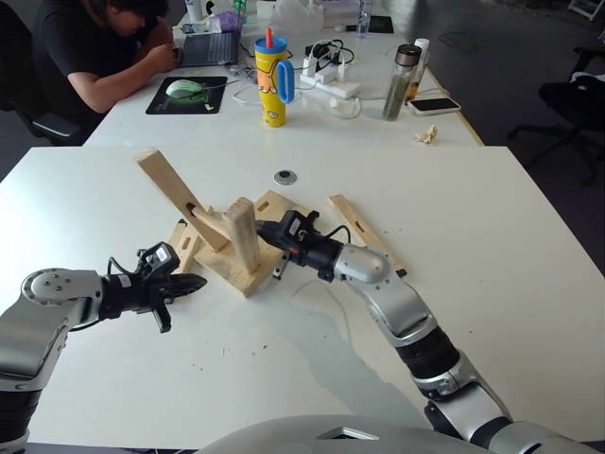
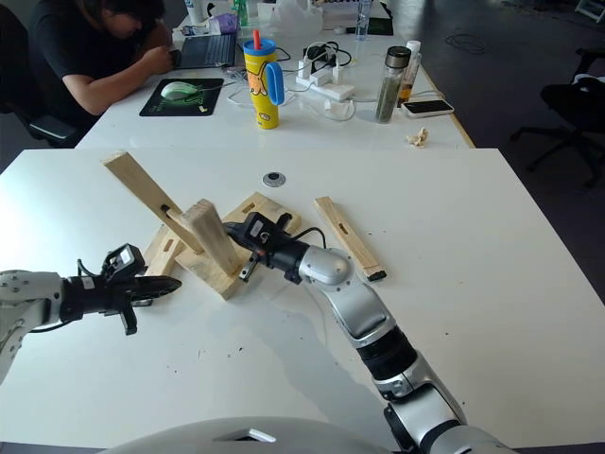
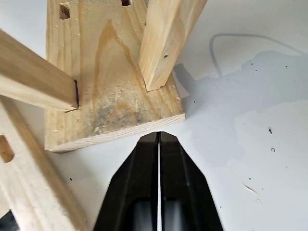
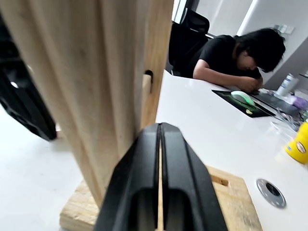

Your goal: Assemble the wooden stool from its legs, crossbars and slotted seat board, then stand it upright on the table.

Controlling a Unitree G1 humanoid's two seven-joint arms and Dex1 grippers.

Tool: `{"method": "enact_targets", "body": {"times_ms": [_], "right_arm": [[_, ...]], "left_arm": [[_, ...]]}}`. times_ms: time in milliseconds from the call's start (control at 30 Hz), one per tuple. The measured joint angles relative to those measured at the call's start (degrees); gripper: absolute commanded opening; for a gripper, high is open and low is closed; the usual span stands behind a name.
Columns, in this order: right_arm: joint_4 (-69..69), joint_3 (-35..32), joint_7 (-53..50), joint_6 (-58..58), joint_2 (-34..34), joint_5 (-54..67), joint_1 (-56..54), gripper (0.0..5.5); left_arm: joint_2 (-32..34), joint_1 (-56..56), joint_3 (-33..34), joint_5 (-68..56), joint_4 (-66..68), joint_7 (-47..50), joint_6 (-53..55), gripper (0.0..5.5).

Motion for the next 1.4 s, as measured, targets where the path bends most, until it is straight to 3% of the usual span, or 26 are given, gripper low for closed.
{"method": "enact_targets", "body": {"times_ms": [133,333,567,900,1200,1400], "right_arm": [[0.22,-0.69,-0.04,2.54,-0.69,-1.39,-0.98,0.00],[24.75,-4.12,-3.46,-4.20,-5.99,-8.59,-8.83,0.00],[52.66,-3.69,-4.72,-20.30,-2.68,-12.92,-17.92,0.00],[68.43,-2.48,-5.03,-26.98,0.08,-18.57,-26.88,0.00],[64.88,5.24,10.64,-22.45,-4.48,-25.24,-32.93,0.00],[48.31,5.31,19.35,-14.94,-11.74,-24.25,-26.78,0.00]], "left_arm": [[-1.59,0.42,-3.64,0.63,-0.96,1.91,0.02,0.02],[-2.37,0.73,-7.17,2.08,-0.63,3.30,-0.46,0.02],[-3.23,-1.51,-10.02,3.89,1.47,4.11,-1.98,0.02],[-2.82,-1.46,-12.31,8.03,4.30,5.33,-3.69,0.02],[-8.19,-6.21,-13.87,14.98,11.96,12.97,-8.11,0.02],[-18.93,-12.17,-12.82,18.35,25.27,24.90,-16.14,0.02]]}}
